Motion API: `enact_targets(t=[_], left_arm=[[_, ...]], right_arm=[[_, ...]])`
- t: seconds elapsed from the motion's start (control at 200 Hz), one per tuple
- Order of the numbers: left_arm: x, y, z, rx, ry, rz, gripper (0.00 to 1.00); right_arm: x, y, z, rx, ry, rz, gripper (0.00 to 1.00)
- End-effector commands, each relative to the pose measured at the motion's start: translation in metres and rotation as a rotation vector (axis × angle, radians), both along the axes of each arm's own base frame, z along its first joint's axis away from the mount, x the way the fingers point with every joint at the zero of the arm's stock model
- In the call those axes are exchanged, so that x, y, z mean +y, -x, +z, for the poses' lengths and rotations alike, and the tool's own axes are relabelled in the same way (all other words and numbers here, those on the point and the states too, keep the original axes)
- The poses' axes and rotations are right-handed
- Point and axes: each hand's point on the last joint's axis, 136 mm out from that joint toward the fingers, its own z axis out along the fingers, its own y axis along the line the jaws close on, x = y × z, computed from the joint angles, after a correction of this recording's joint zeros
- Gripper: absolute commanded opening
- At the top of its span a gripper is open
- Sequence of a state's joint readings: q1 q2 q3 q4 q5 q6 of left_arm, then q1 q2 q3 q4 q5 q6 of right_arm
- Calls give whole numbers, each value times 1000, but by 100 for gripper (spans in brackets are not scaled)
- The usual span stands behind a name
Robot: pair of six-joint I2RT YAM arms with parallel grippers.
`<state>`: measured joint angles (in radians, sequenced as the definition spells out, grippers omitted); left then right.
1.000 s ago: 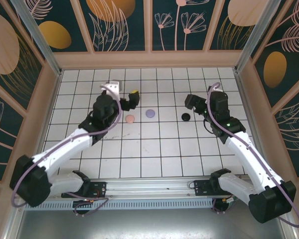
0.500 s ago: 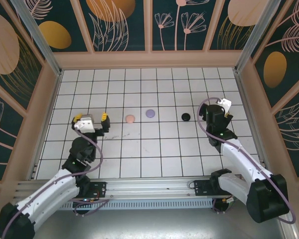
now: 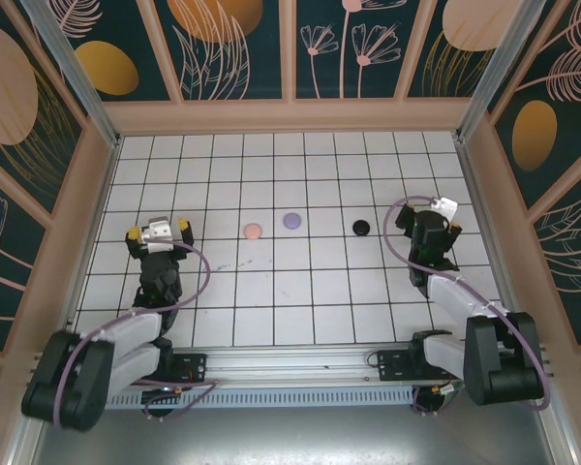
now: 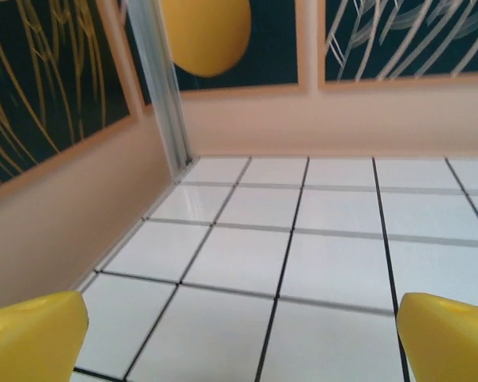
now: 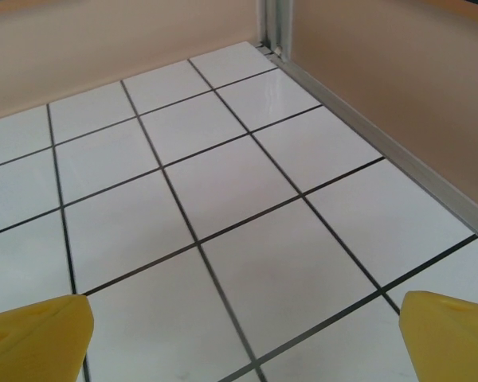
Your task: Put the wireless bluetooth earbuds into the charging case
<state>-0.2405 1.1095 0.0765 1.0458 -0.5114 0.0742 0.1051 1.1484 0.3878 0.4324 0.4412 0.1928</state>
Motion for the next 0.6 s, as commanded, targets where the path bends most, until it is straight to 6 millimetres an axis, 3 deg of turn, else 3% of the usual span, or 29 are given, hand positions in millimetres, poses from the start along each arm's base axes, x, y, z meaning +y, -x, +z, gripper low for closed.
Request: enact_targets(t=[0.0,0.18,0.405,0.596], left_arm=[[-8,-3,29,-160,-8,-63,99],[-10,-13,18,-170,38,-92,99],[-12,-27,6,-122,70,-165,99],[-14,-42,-8,-73,99,-231,99]], right_arm=[[1,-9,15,-105,16,40,99],[2,-9,10,-171,47,67,99],[21,-13,11,-266,104,212,99],[22,-2,2,-332,98,245,99]])
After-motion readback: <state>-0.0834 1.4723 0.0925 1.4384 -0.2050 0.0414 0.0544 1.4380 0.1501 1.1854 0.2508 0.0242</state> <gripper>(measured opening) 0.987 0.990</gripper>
